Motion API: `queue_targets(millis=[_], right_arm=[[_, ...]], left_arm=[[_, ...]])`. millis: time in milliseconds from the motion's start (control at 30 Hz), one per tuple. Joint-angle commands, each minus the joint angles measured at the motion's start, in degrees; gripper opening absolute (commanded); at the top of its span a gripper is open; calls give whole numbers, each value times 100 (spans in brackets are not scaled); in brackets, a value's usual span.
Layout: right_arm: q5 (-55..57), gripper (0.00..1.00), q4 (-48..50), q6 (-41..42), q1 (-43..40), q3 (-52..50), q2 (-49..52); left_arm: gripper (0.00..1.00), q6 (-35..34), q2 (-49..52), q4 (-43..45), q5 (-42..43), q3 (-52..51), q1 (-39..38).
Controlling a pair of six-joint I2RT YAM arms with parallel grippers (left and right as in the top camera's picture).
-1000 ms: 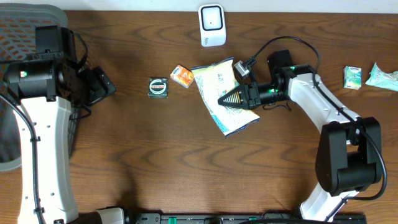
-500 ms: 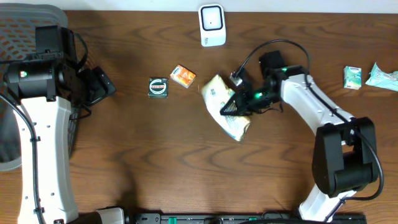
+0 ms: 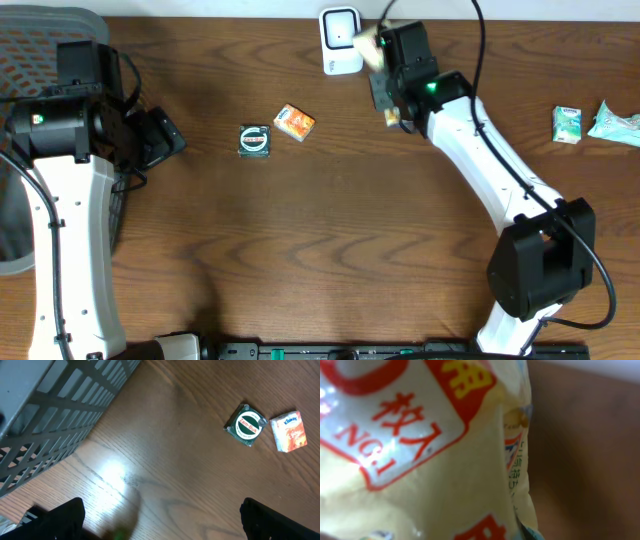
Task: Scan the item barcode
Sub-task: 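Hold the chip bag in front of the scanner with the right gripper, then carry the chip bag right and drop it at the table's right edge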
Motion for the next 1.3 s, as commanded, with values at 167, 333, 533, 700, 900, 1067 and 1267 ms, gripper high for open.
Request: queue_targets(millis=[167, 333, 533, 700, 900, 1067, 1267], right_arm=[[1217, 2, 2756, -2664, 109, 151, 575], [1274, 6, 4487, -4133, 142, 151, 1294], [1668, 6, 5668, -5759, 284, 249, 2184], [2087, 6, 5969, -6367, 273, 575, 2844], [2260, 4, 5855, -6146, 227, 1102, 3016], [2107, 5, 5368, -6037, 219, 1414, 3014], [1884, 8, 4686, -5783, 153, 1432, 3014]], left_arm=[[98, -26, 37, -15, -33, -22, 13], [98, -26, 37, -15, -31, -22, 13], [98, -26, 37, -15, -33, -22, 13], [98, -26, 37, -15, -33, -22, 13], [98, -26, 37, -15, -33, -22, 13], [97, -26, 37, -15, -33, -22, 13], [97, -26, 37, -15, -33, -22, 13]])
